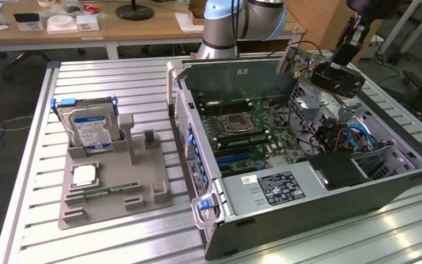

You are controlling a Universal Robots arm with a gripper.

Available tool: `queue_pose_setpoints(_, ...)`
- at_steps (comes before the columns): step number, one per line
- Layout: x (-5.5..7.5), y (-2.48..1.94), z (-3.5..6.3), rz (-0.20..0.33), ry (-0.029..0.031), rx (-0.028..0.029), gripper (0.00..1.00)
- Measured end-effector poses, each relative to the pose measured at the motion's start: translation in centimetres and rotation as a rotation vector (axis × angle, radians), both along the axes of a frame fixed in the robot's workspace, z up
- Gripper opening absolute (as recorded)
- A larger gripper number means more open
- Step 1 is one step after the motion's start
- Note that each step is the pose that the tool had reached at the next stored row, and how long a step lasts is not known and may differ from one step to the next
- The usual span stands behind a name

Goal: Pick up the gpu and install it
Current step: 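Insert the gpu into the slot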

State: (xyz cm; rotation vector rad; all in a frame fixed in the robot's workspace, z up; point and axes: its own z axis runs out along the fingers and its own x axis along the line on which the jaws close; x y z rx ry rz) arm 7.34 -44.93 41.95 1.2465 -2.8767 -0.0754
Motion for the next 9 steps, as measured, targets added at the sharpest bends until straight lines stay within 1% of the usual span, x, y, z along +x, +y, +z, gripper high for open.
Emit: queue_pose_setpoints(9,0.0,0.0,-0.2,0.153,0.0,0.0001,0.27)
